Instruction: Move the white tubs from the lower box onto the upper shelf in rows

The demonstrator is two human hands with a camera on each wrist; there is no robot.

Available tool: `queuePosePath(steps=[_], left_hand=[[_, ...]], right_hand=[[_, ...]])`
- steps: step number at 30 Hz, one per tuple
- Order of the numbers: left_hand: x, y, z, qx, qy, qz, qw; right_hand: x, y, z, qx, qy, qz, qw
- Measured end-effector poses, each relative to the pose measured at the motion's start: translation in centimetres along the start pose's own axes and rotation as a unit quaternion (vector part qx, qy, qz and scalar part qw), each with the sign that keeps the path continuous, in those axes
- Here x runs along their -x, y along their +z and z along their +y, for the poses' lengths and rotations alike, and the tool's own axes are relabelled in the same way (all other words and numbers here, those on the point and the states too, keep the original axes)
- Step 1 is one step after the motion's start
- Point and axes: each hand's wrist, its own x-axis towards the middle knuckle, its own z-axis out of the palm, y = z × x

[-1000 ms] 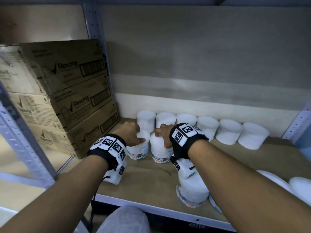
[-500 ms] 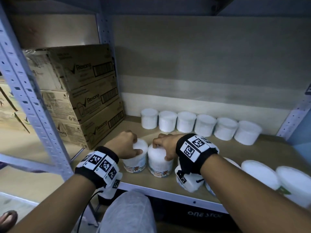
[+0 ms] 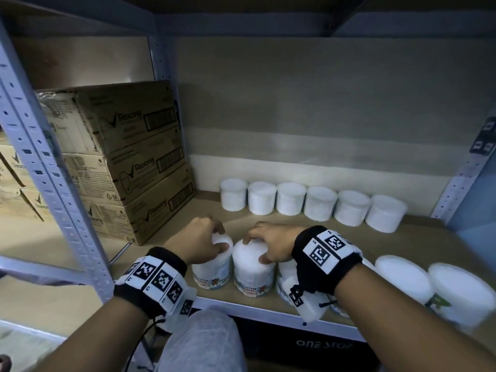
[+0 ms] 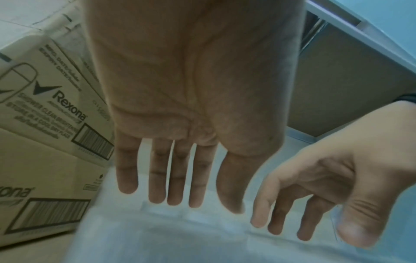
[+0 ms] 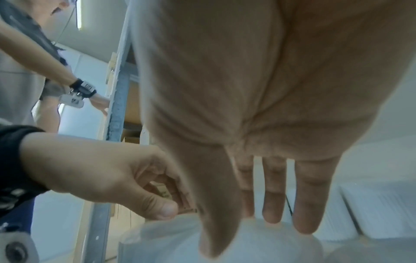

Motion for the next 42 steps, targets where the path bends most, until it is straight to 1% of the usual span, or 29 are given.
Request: queuePosePath(steps=[2, 4, 7, 11, 18, 20, 24, 28, 33, 37, 42], left_hand=[[-0.7, -0.7, 1.2, 0.015, 0.022, 0.018, 0.999], [-1.6, -1.3, 2.8, 0.027, 0.045, 0.025, 0.998], [-3.8, -2.0, 5.8, 0.054, 0.065, 0.028, 0.996], [-7.8, -2.2, 10.7, 0.075, 0.091, 0.009, 0.993], [-15.2, -0.4, 19.8, 0.068, 0.154, -0.027, 0.985], [-17.2, 0.5, 21.9, 0.058, 0.161, -0.042, 0.984], [-20.9, 2.6, 25.2, 0.048, 0.160, -0.085, 0.982], [-24.0, 5.0, 27.2, 0.029, 0.163, -0.104, 0.981], [-26.8, 7.5, 28.0, 0.011, 0.145, -0.114, 0.983], [-27.9, 8.8, 28.5, -0.004, 0.135, -0.109, 0.985], [-28.0, 9.8, 28.8, -0.037, 0.139, -0.128, 0.981]], right_hand=[[0.7, -0.9, 1.0, -0.036, 0.004, 0.034, 0.999], [1.4, -2.0, 2.4, -0.072, 0.026, 0.055, 0.996], [2.7, -3.6, 5.6, -0.096, 0.074, 0.094, 0.988], [4.8, -4.9, 11.1, -0.125, 0.142, 0.146, 0.971], [8.2, -5.9, 21.8, -0.105, 0.255, 0.159, 0.948], [8.7, -5.7, 24.6, -0.105, 0.285, 0.164, 0.938], [8.7, -5.1, 29.1, -0.114, 0.339, 0.142, 0.923], [7.6, -4.3, 32.7, -0.125, 0.354, 0.137, 0.917], [5.7, -3.3, 35.1, -0.131, 0.344, 0.146, 0.918], [4.3, -2.5, 36.1, -0.132, 0.340, 0.125, 0.923], [3.5, -1.9, 36.9, -0.107, 0.350, 0.105, 0.925]])
